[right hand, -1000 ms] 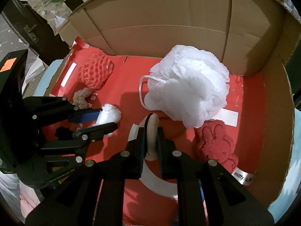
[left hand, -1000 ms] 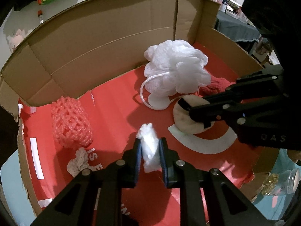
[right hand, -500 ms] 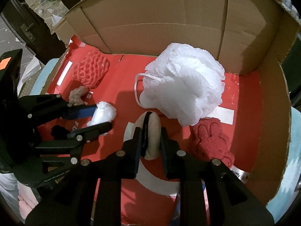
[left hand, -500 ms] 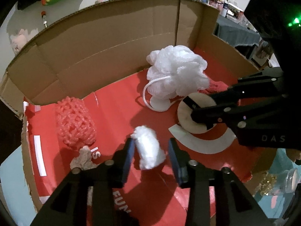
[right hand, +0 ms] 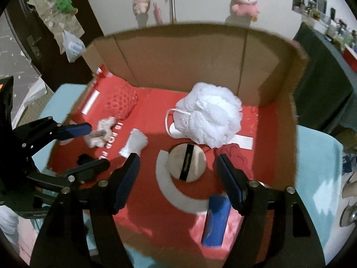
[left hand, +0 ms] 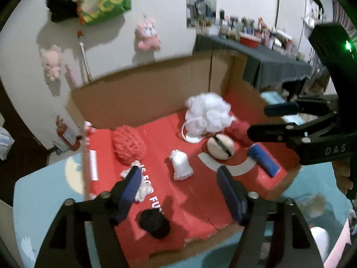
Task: Organize soft objects
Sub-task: 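Pull both tools back from the box toward the remaining table items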
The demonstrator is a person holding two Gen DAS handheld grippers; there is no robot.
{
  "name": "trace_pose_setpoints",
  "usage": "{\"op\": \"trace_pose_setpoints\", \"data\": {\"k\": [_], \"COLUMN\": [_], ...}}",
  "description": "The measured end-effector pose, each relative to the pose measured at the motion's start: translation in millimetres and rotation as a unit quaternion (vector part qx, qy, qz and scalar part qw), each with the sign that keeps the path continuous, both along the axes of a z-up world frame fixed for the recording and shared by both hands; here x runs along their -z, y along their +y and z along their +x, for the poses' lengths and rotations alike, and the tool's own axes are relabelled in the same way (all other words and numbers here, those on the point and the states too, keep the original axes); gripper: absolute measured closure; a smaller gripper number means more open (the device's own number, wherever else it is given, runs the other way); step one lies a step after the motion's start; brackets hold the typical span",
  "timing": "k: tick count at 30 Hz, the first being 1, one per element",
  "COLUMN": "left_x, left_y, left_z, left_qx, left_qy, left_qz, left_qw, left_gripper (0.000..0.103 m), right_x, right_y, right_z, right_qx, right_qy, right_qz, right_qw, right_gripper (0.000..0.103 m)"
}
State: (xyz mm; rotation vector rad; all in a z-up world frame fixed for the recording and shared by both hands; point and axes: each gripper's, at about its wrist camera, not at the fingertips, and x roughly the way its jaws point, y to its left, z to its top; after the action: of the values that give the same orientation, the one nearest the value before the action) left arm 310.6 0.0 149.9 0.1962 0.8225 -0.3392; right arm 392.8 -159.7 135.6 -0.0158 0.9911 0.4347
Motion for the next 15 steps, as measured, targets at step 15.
{"op": "trace_pose_setpoints", "data": {"k": [15], "left_x": [-86], "left_y": [16], "left_z": [-151], "left_qx": [-0.038], "left_qy": [-0.166], "left_qz": [-0.059], "left_qw": [0.9837], "left_gripper": [0.001], "right_x": [-99], "right_y": [-10], "right_z": [-172], "right_qx": [0.028], "right_qy": [-0.161], "right_qz": [0.035], "right_qw": [0.986], "right_gripper": [0.013]}}
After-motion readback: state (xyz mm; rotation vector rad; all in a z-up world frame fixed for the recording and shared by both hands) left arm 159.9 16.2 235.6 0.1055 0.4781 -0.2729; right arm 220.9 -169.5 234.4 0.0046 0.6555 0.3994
